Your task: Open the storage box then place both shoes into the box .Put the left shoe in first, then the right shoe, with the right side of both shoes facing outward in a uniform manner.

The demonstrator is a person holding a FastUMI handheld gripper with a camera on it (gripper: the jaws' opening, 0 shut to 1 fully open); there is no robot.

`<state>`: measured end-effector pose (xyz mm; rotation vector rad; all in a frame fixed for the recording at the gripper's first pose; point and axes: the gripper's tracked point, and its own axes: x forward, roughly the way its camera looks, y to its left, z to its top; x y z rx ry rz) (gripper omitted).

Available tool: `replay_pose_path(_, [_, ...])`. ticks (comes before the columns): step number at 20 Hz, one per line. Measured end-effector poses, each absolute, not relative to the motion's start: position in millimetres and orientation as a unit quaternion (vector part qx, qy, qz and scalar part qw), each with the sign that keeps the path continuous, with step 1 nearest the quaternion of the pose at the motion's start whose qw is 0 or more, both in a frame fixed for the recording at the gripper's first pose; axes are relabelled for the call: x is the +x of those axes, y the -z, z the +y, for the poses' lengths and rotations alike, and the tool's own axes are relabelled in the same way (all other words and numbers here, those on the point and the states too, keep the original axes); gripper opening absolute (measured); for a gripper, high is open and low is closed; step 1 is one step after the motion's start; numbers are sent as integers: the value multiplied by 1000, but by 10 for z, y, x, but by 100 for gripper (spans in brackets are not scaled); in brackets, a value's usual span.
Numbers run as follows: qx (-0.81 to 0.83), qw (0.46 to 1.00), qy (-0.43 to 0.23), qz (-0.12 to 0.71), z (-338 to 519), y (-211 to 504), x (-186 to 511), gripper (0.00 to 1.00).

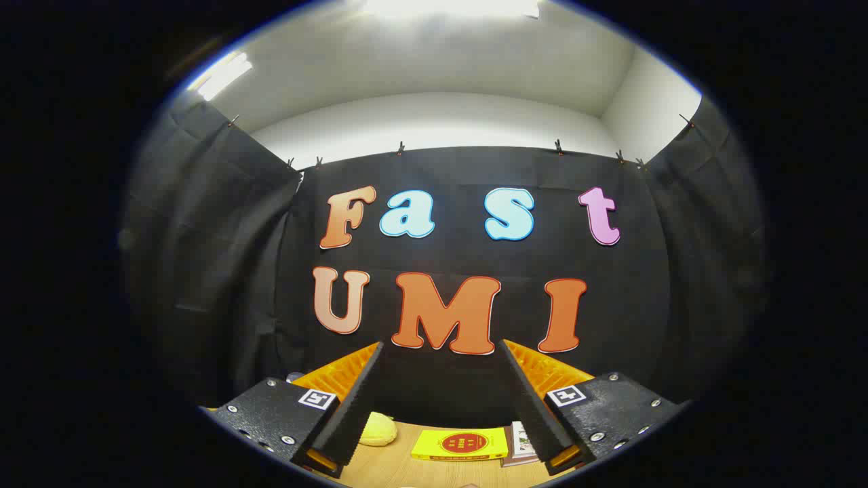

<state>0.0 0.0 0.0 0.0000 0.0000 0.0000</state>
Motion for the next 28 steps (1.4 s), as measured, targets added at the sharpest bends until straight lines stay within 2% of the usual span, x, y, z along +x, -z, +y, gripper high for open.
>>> replay_pose_path(18, [12,999,-30,13,105,107,-71,97])
replay_pose_path(23, [23,996,-63,59,347,473,-133,97])
replay_pose_path(28, [56,983,-97,142,654,1107,-196,98])
